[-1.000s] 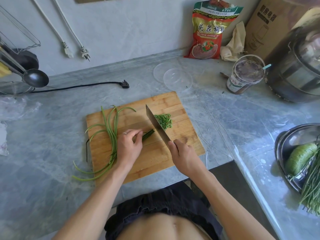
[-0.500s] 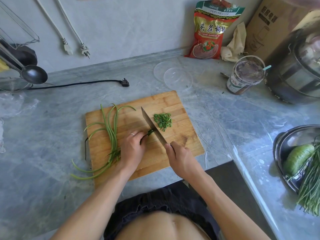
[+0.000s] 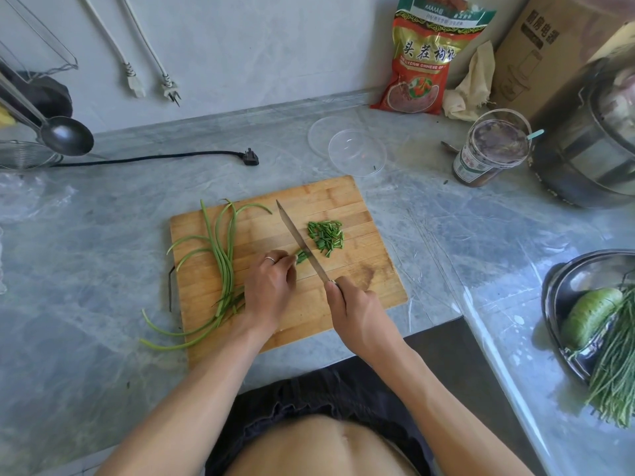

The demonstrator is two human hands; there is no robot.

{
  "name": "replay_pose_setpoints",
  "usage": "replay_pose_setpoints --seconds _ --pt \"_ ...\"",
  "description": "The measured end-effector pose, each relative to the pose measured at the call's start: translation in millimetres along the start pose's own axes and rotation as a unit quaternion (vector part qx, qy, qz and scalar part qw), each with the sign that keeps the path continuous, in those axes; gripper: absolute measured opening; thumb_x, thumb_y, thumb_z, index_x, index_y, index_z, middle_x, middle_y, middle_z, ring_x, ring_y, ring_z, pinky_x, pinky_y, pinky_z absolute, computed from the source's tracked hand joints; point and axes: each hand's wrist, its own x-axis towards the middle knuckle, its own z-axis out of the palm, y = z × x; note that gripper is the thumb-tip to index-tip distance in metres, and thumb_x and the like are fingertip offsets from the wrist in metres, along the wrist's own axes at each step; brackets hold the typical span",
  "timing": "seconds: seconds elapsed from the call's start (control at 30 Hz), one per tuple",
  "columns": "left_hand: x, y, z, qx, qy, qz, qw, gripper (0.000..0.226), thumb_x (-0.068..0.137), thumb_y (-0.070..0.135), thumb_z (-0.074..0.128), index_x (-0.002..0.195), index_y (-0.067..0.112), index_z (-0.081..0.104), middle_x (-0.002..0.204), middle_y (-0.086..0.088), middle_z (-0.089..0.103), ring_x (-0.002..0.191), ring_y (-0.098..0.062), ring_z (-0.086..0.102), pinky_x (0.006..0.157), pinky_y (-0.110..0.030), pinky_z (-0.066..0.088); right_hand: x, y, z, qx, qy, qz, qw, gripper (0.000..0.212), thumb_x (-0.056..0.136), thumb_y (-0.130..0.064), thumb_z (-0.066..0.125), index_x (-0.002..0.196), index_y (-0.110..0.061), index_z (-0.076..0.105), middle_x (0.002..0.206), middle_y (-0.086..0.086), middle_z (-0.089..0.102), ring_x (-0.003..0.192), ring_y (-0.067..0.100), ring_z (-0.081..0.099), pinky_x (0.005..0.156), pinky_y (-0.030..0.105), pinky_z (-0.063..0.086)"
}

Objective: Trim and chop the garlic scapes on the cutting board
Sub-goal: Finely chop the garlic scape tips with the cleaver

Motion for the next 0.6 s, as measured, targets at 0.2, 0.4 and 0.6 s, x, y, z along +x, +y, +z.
replay_pose_setpoints --seconds 0.2,0.4,0.6 --pt "-3 0 0 -0.002 0.003 0.002 1.000 0.025 0.080 -0.006 0.070 0.100 0.008 0.077 0.090 -0.007 0.072 0.085 -0.031 0.063 0.066 -0.038 0.054 3 5 9 -0.007 -0.016 0.005 1.000 0.042 0.092 -0.056 0.019 0.067 -0.024 0.029 0.052 0.000 0.033 0.043 0.018 0.023 0.044 0.035 0.024" --pt "-6 -2 3 -0.003 -0.008 -0.005 1.000 0.038 0.078 -0.009 0.065 0.109 0.012 0.075 0.100 -0.005 0.071 0.092 -0.030 0.060 0.073 -0.039 0.052 3 6 11 -0.029 -0.037 0.023 0.999 0.044 0.097 -0.054 0.018 0.073 -0.020 0.034 0.055 0.002 0.040 0.042 0.020 0.030 0.044 0.030 0.025" --pt "-6 1 4 -0.037 0.000 0.000 0.999 0.026 0.082 -0.005 0.065 0.102 0.007 0.075 0.100 -0.006 0.072 0.092 -0.029 0.060 0.073 -0.035 0.051 4 -3 12 -0.056 -0.053 0.030 0.997 0.035 0.104 -0.041 0.026 0.087 -0.015 0.041 0.059 0.004 0.047 0.049 0.028 0.047 0.049 0.030 0.033"
